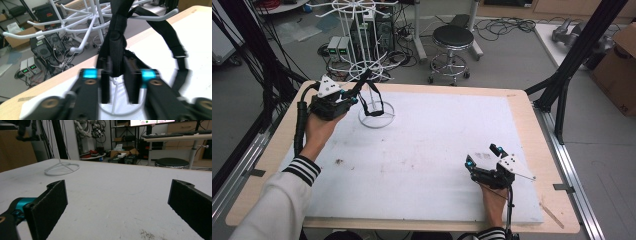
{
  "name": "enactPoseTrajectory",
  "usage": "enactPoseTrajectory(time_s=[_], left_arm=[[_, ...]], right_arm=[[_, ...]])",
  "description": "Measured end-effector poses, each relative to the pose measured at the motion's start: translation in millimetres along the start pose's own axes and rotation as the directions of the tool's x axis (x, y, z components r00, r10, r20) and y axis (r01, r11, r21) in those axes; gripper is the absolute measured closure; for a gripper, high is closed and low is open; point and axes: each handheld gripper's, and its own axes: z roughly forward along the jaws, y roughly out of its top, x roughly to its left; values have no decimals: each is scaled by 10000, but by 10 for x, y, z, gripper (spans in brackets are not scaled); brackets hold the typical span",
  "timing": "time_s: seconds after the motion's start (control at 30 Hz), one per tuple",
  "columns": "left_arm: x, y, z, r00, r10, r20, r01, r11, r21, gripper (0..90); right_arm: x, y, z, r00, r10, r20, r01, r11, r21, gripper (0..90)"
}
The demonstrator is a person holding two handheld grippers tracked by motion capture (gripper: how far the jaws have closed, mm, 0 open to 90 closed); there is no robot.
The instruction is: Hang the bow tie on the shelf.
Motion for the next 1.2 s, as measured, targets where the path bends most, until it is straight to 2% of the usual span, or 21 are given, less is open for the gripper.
enactPoseTrajectory(time_s=[0.03, 0.07, 0.17, 0.27, 0.3, 0.33, 0.43, 0.47, 0.53, 0.57, 0.6, 0.63, 0.7, 0.73, 0.77, 0.83, 0.9, 0.93, 1.0, 1.17, 1.2], left_arm=[[0, 0, 0, 10000, 0, 0, 0, 10000, 0, 649], [-4, -10, 11, 9991, -351, 221, 345, 9990, 269, 582], [-38, -59, 3, 9996, -212, 170, 206, 9991, 372, 384], [-34, -138, -23, 9966, -302, 771, 268, 9986, 449, 253], [-34, -138, -23, 9966, -302, 771, 268, 9986, 449, 200], [-19, -212, -75, 9918, -550, 1153, 535, 9984, 165, 175], [3, -288, -145, 9895, -629, 1299, 660, 9976, -195, 176], [39, -390, -251, 9838, -781, 1615, 895, 9939, -646, 172], [72, -488, -349, 9784, -708, 1942, 947, 9886, -1169, 170], [72, -488, -349, 9784, -708, 1942, 947, 9886, -1169, 170], [91, -600, -443, 9777, -501, 2038, 854, 9821, -1681, 170], [97, -670, -487, 9792, -393, 1993, 782, 9785, -1909, 170], [102, -746, -526, 9788, -376, 2011, 799, 9752, -2065, 170], [99, -912, -599, 9799, -377, 1957, 843, 9682, -2355, 170], [99, -912, -599, 9799, -377, 1957, 843, 9682, -2355, 170], [80, -1173, -702, 9795, -408, 1973, 984, 9515, -2916, 170], [69, -1252, -731, 9798, -460, 1947, 1047, 9472, -3030, 170], [54, -1387, -774, 9784, -592, 1980, 1201, 9426, -3115, 170], [34, -1499, -809, 9786, -657, 1949, 1280, 9362, -3273, 170], [2, -1657, -822, 9770, -909, 1930, 1536, 9275, -3407, 169], [-19, -1715, -814, 9769, -975, 1901, 1625, 9169, -3647, 168]], right_arm=[[-1, 0, 1, 10000, -10, 3, 10, 10000, -6, 15], [-1, 0, 1, 10000, -13, 8, 13, 10000, -8, 15], [1, 0, 0, 10000, 0, 10, 0, 10000, 0, 15], [2, 0, 0, 10000, -51, 1, 51, 10000, 1, 14], [2, 0, 0, 10000, -51, 1, 51, 10000, 1, 14], [2, -1, -1, 10000, -11, -8, 11, 10000, 7, 15], [3, -2, 1, 10000, -89, 4, 89, 10000, -15, 14], [7, 0, 2, 9999, -107, 19, 107, 9999, -8, 15], [11, -2, 3, 9999, -167, 6, 167, 9999, 14, 15], [9, -1, 2, 9999, -158, 4, 158, 9999, 12, 15], [10, 0, 1, 10000, -81, 16, 81, 10000, 6, 14], [6, -1, 2, 9999, -100, 24, 100, 9999, -5, 15], [5, -1, 1, 10000, -95, 6, 95, 10000, -11, 14], [11, -1, 0, 10000, -80, -10, 80, 10000, 22, 15], [11, -1, 0, 10000, -80, -10, 80, 10000, 22, 15], [17, -2, 3, 9996, -267, -75, 267, 9996, 20, 15], [23, -1, 3, 9996, -246, -103, 246, 9997, 56, 14], [17, -1, 4, 9996, -251, -108, 251, 9997, 22, 14], [12, -1, 1, 9997, -189, -121, 189, 9998, 4, 14], [18, -1, 4, 9996, -256, -96, 256, 9997, 5, 14], [18, -2, 4, 9996, -251, -92, 251, 9997, 4, 14]])
